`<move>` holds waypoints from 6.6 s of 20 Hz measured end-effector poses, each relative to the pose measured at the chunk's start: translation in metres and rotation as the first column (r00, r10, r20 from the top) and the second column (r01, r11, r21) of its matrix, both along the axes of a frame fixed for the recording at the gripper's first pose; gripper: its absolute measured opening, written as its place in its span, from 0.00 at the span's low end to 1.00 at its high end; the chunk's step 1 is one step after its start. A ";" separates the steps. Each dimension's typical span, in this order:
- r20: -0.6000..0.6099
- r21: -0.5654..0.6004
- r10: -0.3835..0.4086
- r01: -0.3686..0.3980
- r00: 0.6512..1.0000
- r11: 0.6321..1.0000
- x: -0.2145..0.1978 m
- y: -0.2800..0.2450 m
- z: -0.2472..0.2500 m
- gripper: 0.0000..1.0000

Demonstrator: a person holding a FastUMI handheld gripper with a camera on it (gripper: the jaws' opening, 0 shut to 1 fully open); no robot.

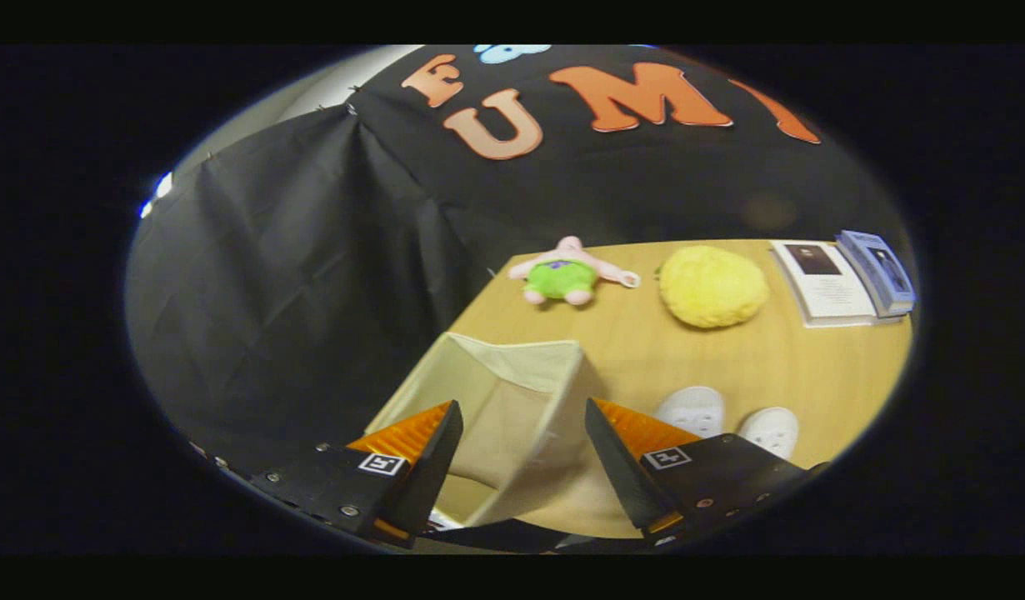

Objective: Open the storage box then place both shoes into the box .Put the left shoe in first, then the right shoe, with the right side of both shoes facing outward in a uniform manner.

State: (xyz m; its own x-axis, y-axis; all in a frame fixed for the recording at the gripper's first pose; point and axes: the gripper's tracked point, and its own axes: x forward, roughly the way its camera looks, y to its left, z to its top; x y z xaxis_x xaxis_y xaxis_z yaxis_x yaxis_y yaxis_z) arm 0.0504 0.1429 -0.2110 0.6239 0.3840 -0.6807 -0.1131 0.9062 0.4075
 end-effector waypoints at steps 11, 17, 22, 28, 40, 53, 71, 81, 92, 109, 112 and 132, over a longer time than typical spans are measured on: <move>-0.246 -0.146 -0.074 0.038 0.966 0.989 -0.061 -0.094 -0.114 0.77; -0.350 -0.171 -0.068 0.007 0.934 0.985 -0.070 -0.095 -0.161 0.55; -0.439 -0.153 -0.060 -0.009 0.896 0.988 -0.073 -0.080 -0.182 0.32; -0.528 -0.005 -0.116 0.133 0.841 0.991 -0.074 -0.079 -0.181 0.15; -0.428 0.188 -0.131 0.229 0.894 0.955 -0.047 -0.049 -0.113 0.05; -0.186 0.334 0.008 0.056 0.982 0.941 -0.012 0.010 0.024 0.05; -0.295 0.224 0.160 -0.095 0.942 0.970 -0.011 0.124 -0.030 0.05; -0.314 0.217 0.217 -0.153 0.924 0.964 -0.033 0.137 -0.029 0.36; -0.142 0.180 -0.002 0.028 0.990 0.983 -0.028 -0.005 0.008 0.90; -0.329 -0.195 -0.166 0.105 0.929 0.975 -0.112 -0.191 -0.144 0.84; -0.366 -0.221 -0.153 0.073 0.918 0.972 -0.125 -0.202 -0.159 0.78; -0.426 0.012 -0.263 0.296 0.866 0.955 -0.128 -0.170 -0.169 0.18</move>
